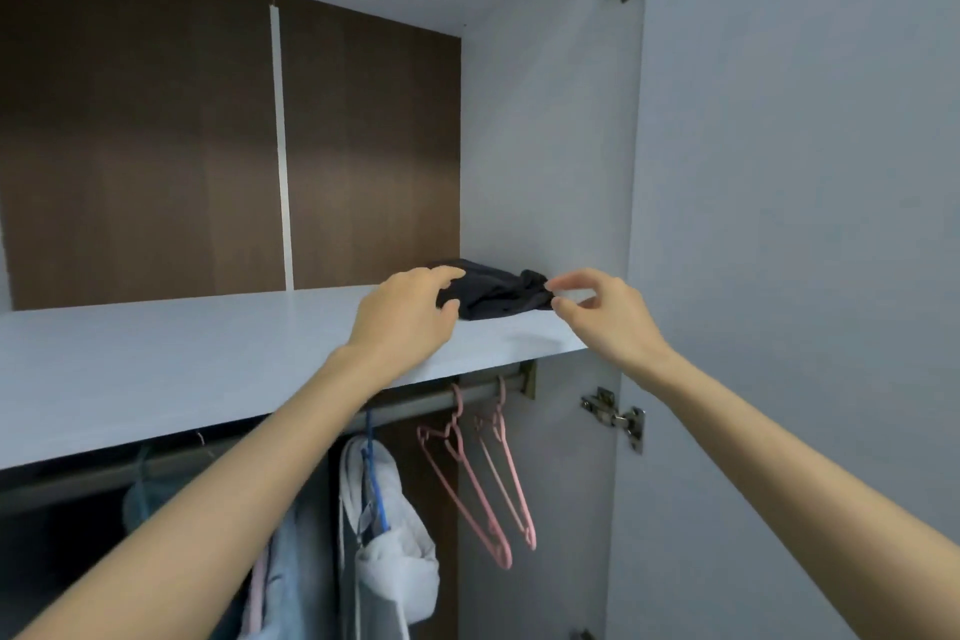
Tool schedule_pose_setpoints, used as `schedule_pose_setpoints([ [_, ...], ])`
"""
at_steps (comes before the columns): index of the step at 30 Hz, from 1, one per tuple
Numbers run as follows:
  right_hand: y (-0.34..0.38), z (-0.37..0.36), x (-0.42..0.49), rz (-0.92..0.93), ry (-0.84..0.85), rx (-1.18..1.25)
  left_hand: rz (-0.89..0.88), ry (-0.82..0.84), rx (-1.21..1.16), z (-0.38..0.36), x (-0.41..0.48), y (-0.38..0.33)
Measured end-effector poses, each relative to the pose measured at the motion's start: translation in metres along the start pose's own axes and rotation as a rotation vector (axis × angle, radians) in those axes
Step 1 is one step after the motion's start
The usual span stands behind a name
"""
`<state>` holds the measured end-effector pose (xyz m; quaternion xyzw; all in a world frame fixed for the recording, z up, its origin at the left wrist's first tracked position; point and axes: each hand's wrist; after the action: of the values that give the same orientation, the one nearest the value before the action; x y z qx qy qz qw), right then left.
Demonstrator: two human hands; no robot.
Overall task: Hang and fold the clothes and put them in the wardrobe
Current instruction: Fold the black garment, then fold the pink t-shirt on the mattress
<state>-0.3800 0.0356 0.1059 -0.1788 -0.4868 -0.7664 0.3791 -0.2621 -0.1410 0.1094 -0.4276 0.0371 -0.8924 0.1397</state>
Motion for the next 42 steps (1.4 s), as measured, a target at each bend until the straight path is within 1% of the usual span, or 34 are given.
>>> schedule_pose_setpoints([
  [5,-0.004,0.048,-0.067,-0.06,0.005,0.043,0.063,0.005,-0.209,0.009,-0.048,-0.046],
  [11,-0.013,0.115,-0.145,-0.107,0.016,0.038,0.065,0.09,-0.374,0.008,-0.106,-0.12],
  [14,-0.024,0.151,-0.187,-0.12,0.018,0.029,0.066,0.147,-0.404,0.003,-0.139,-0.162],
  [19,-0.044,0.224,-0.269,-0.169,0.075,0.058,0.122,0.223,-0.418,-0.005,-0.201,-0.241],
  [25,-0.086,0.318,-0.377,-0.228,0.097,-0.024,0.126,0.34,-0.49,-0.016,-0.283,-0.347],
  [30,-0.13,0.396,-0.471,-0.417,0.069,-0.094,0.095,0.53,-0.556,-0.041,-0.337,-0.44],
  [34,-0.167,0.447,-0.545,-0.621,0.014,-0.16,-0.008,0.662,-0.603,-0.07,-0.379,-0.513],
  [37,-0.193,0.478,-0.597,-0.764,-0.034,-0.175,-0.096,0.776,-0.637,-0.098,-0.411,-0.561],
  [42,-0.243,0.512,-0.67,-0.986,-0.1,-0.25,-0.169,0.969,-0.697,-0.154,-0.461,-0.622],
])
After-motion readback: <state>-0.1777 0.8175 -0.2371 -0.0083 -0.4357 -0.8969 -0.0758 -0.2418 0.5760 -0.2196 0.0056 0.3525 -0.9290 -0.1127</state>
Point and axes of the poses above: each hand's wrist, its own x-axis towards the middle knuckle, its own z-axis out of the back of the hand, y = z × x, and after that the axes turned 4 degrees about -y, right-handed
